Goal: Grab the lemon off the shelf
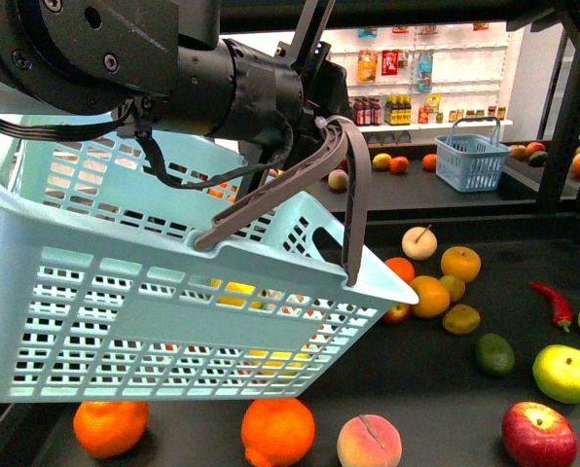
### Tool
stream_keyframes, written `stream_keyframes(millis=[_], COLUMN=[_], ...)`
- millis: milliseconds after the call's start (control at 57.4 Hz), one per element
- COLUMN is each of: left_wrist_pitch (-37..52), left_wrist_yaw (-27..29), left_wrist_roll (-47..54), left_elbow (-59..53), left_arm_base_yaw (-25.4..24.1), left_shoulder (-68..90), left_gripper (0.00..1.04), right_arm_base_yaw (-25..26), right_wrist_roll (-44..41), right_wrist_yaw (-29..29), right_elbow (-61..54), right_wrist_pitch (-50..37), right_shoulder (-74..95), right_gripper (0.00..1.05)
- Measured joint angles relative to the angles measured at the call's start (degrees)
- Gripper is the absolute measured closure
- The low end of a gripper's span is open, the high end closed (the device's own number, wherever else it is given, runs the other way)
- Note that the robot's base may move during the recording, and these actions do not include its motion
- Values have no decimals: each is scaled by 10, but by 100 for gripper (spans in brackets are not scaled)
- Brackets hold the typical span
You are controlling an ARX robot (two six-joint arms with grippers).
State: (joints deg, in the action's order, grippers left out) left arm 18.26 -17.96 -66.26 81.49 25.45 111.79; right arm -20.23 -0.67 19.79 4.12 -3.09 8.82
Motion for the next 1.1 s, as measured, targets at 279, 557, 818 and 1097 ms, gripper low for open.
stream_keyframes(millis=[279,557,818,1097], left_wrist_pitch=[0,0,0,0], left_wrist_yaw=[0,0,0,0], left_wrist_roll=[0,0,0,0], left_elbow=[0,0,0,0], left_arm_base_yaw=[0,0,0,0], left_shoulder=[0,0,0,0], left_gripper=[96,96,96,96], right_arm_base_yaw=[90,198,200,200], right_wrist_roll=[0,3,3,2], right_wrist_yaw=[-91,-196,-196,-196], right_elbow=[-33,-33,-33,-33], right_wrist_pitch=[18,30,30,30], right_shoulder=[-73,-85,-85,-85], right_gripper=[94,102,102,54])
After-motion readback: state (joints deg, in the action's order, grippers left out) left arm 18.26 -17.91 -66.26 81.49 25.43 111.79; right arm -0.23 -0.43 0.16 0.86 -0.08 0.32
